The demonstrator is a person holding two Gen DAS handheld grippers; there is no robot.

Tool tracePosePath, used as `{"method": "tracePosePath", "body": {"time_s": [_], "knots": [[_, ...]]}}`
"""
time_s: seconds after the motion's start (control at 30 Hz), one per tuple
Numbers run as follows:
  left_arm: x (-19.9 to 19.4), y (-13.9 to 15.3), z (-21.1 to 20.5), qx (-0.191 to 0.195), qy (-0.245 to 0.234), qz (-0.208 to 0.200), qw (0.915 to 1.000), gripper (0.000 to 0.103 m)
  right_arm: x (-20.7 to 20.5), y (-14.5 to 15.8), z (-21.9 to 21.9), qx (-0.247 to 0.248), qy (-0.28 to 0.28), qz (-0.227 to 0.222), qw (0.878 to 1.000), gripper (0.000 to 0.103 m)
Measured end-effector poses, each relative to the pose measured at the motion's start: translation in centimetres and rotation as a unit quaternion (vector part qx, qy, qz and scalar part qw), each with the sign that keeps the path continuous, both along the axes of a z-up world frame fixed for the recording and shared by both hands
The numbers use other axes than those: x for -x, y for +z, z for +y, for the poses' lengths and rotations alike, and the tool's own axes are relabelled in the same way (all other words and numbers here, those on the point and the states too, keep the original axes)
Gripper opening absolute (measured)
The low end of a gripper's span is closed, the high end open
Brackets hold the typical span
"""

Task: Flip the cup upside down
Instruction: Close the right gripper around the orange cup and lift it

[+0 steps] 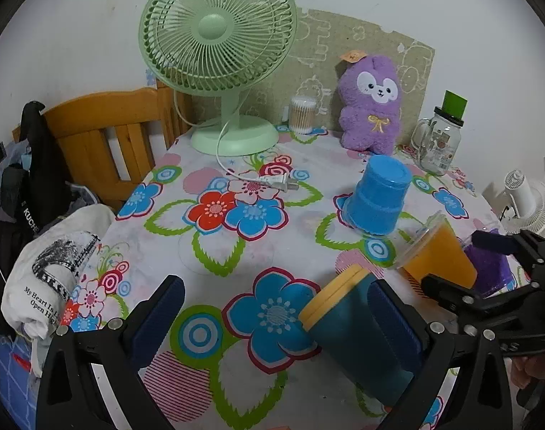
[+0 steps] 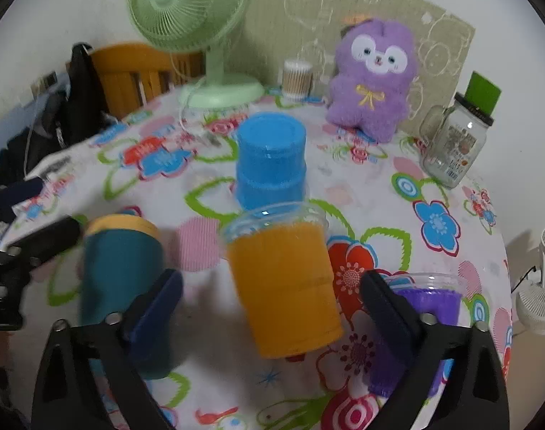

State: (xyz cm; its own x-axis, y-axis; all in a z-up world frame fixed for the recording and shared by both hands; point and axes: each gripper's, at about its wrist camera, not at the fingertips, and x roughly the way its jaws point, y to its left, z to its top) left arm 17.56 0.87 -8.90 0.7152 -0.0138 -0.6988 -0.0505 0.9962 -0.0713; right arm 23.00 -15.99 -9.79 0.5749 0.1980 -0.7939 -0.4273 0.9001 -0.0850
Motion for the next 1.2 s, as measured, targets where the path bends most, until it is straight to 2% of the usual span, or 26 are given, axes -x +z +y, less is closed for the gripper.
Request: {"method": "tracePosePath", "body": {"time_s": [0.2, 0.37, 0.73, 1.2], "knots": [[-0.4, -0.5, -0.1, -0.001, 0.001, 0.005, 1.0000, 0.103, -1.0, -1.5, 0.1, 0.008, 0.008, 0.011, 1.000, 0.089], [-0.3, -0.6, -0.9, -0.004, -0.006, 0.007, 0.9999, 0.103, -1.8, -2.4, -0.5, 0.006, -0.001, 0.035, 0.999, 0.068], [0.7, 0.5, -2.4, -0.013, -0.020, -0.001, 0.9997, 0.103, -0.2, -0.2, -1.7, -0.024, -0.017, 0.022, 0.999, 0.068], [3.7, 1.7, -4.0, -0.027, -0.037, -0.010, 0.9989, 0.103, 4.0, 2.8, -1.2, -0.023, -0.003, -0.006, 1.000, 0.068]]}}
